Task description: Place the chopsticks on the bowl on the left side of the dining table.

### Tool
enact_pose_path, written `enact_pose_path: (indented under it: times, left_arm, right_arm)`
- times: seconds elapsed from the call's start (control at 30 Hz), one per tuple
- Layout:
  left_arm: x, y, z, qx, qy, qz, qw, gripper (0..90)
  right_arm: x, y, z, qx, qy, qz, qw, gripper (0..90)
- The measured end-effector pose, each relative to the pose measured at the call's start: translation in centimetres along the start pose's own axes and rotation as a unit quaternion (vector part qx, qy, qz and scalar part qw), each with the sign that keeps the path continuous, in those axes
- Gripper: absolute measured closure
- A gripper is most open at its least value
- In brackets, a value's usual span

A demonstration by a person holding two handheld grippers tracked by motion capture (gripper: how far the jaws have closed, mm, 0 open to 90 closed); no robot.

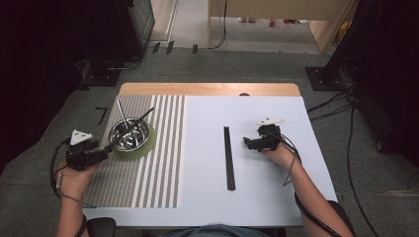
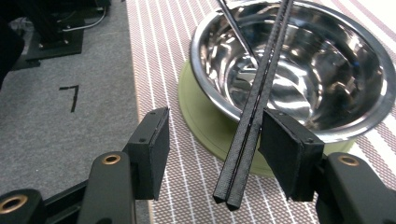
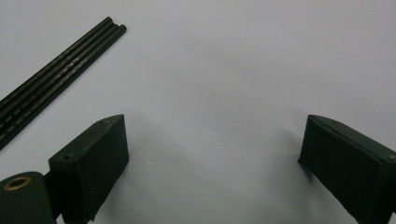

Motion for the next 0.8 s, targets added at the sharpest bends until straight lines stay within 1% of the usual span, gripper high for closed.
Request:
enact_pose_path:
  times: [0.17,0.33,0.5,0.63,0.67,0.7,0.8]
  left_arm:
    - [-0.7,0.3,-0.1,0.005,-0.019,0.003,0.9998,43.5]
    - [-1.1,0.4,-0.1,0.012,-0.03,0.005,0.9995,44.3]
    - [-1.0,0.5,0.2,0.016,-0.027,0.003,0.9995,49.8]
    - [-0.7,0.0,0.7,0.027,-0.024,0.003,0.9993,52.1]
    - [-0.7,-0.1,0.8,0.031,-0.027,0.004,0.9991,53.3]
    - [-0.6,-0.2,1.0,0.034,-0.027,0.003,0.9991,56.5]
    - [-0.3,-0.3,1.5,0.037,-0.026,0.004,0.999,60.3]
  right_arm:
    - [0.0,0.0,0.0,0.0,-0.001,0.0,1.0,7.4]
    - [0.0,0.0,0.0,0.0,0.0,0.0,1.0,7.4]
    - [0.0,0.0,0.0,0.0,0.0,0.0,1.0,7.4]
    - [0.0,0.0,0.0,0.0,0.0,0.0,1.0,7.4]
    - [0.0,0.0,0.0,0.0,0.0,0.0,1.0,7.4]
    - [0.0,0.0,0.0,0.0,0.0,0.0,1.0,7.4]
    - [0.0,0.0,0.0,0.0,-0.001,0.0,1.0,7.4]
Point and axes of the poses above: each handheld gripper's, and its own axes: y roughly forward along the jaws, z roughly out of its top, x roughly to its right, the point moved 3 cm from there along y, roughly forward along the jaws, and after that the axes turned 8 degrees about y, right-handed, at the moved point
